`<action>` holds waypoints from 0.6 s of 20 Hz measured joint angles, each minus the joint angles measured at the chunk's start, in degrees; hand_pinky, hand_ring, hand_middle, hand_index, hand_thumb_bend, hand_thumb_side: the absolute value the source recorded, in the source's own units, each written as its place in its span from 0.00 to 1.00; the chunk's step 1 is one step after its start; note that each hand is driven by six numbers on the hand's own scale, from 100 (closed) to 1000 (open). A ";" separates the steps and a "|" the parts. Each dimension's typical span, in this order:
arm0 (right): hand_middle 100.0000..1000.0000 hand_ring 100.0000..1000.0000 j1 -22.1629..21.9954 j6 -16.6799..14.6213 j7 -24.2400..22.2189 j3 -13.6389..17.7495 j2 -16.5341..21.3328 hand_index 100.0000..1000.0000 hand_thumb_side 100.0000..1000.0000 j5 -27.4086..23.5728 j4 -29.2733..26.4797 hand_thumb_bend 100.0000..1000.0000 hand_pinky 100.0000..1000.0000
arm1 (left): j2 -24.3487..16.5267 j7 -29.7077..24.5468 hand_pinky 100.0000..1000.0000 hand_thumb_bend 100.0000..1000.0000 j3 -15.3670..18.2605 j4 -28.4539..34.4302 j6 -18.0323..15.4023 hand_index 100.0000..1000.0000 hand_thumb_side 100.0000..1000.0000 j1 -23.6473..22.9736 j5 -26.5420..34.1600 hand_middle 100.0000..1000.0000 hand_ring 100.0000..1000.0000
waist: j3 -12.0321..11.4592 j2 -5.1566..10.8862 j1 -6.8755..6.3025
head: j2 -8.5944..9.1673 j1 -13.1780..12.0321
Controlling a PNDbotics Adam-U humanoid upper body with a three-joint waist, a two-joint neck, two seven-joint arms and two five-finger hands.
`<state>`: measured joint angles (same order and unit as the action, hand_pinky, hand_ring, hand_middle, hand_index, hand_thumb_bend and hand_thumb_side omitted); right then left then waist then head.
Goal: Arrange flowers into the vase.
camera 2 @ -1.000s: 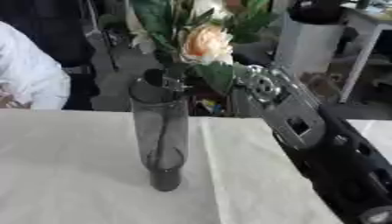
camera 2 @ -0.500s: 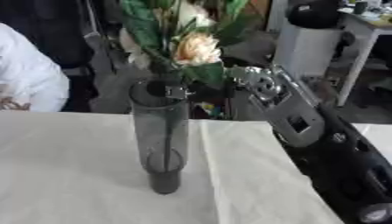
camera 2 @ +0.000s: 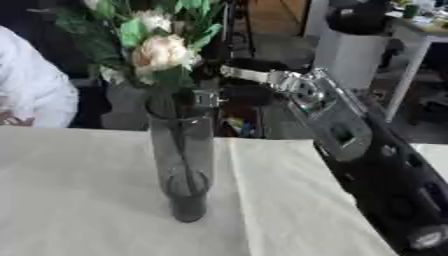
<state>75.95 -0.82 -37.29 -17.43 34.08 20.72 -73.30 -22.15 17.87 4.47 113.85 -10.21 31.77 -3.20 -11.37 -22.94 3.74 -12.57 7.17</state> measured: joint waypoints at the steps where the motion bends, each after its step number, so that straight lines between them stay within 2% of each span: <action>1: 0.90 1.00 0.00 -0.10 -0.09 0.07 0.00 1.00 1.00 0.01 0.06 0.48 0.93 | 0.00 0.01 0.77 0.00 0.00 0.00 0.00 0.94 1.00 0.00 0.00 0.87 0.87 | 0.00 0.00 0.04 | 0.06 0.00; 12: 0.90 1.00 0.00 -0.27 0.01 0.08 0.00 1.00 1.00 0.43 0.76 0.48 0.93 | 0.00 0.15 0.77 0.00 0.00 0.00 -0.04 0.94 1.00 0.00 0.00 0.87 0.87 | 0.10 0.00 0.25 | 0.10 0.02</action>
<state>75.95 -1.09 -37.28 -17.34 34.08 21.15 -72.54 -22.16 18.02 4.47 113.85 -10.25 31.78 -3.20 -11.27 -22.94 3.99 -12.47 7.19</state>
